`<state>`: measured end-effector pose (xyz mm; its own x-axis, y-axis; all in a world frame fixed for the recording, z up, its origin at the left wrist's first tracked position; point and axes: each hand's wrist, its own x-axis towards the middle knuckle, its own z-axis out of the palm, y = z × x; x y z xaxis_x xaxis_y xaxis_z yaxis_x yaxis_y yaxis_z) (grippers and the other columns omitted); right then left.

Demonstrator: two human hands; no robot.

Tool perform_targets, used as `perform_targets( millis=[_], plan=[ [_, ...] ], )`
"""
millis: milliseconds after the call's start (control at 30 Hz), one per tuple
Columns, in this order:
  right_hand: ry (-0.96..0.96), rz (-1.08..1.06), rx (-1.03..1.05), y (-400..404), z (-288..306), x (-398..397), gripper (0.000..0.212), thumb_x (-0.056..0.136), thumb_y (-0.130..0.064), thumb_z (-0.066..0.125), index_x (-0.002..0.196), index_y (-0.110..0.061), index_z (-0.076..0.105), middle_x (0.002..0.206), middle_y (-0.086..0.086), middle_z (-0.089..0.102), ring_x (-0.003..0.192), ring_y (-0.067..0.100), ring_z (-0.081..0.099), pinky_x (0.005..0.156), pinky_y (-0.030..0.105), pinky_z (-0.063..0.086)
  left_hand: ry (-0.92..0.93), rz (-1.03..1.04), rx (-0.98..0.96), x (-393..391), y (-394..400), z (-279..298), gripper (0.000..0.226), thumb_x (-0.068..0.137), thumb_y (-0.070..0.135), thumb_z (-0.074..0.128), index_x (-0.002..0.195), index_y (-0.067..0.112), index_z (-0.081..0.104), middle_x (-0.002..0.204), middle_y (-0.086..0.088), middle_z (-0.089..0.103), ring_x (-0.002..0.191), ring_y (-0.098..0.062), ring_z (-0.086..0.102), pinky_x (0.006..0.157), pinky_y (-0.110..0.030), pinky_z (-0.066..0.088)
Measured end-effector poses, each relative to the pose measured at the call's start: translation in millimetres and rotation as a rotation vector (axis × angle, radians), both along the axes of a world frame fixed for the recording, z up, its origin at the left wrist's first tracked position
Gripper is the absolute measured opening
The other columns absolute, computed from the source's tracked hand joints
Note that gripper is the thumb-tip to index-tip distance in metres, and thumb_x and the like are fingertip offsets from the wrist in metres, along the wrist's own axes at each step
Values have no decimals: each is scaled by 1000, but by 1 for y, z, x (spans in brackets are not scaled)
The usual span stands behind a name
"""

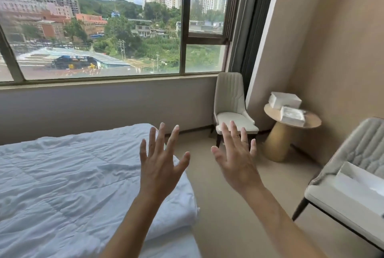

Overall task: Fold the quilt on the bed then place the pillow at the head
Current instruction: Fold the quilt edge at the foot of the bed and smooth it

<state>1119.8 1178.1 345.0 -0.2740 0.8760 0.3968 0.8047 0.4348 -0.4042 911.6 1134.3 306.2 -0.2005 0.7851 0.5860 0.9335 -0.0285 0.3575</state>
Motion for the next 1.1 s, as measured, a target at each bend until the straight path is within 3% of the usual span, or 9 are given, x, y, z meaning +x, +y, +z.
perform_targets(
  millis=[200, 433, 800, 1100],
  plan=[
    [-19, -86, 32, 54, 11, 111, 73, 94, -64, 16, 162, -39, 2, 172, -9, -4, 158, 22, -9, 124, 57, -4, -22, -91, 4, 121, 72, 10, 73, 93, 68, 31, 160, 42, 15, 170, 1, 14, 158, -20, 0, 125, -47, 3],
    [-54, -115, 22, 158, -1, 152, 74, 93, -65, 11, 161, -40, -4, 171, -11, -11, 158, 21, -14, 124, 54, -7, -44, -105, 23, 158, 182, 2, 73, 93, 69, 33, 159, 43, 16, 170, 2, 14, 158, -21, -1, 125, -52, 9],
    [-121, 20, 46, 427, 11, 90, 77, 92, -67, 12, 162, -37, 0, 172, -8, -6, 158, 22, -10, 124, 55, -7, -135, 49, 26, 99, 423, -6, 75, 91, 69, 34, 159, 44, 15, 171, -1, 12, 158, -25, 0, 125, -53, 6],
    [-33, 157, 76, 631, 16, 6, 77, 94, -69, 16, 162, -38, 0, 172, -9, -6, 158, 21, -12, 124, 55, -10, -93, 178, 38, 25, 588, 18, 77, 91, 69, 32, 160, 44, 11, 172, -1, 6, 158, -22, -6, 125, -49, -2]
  ],
)
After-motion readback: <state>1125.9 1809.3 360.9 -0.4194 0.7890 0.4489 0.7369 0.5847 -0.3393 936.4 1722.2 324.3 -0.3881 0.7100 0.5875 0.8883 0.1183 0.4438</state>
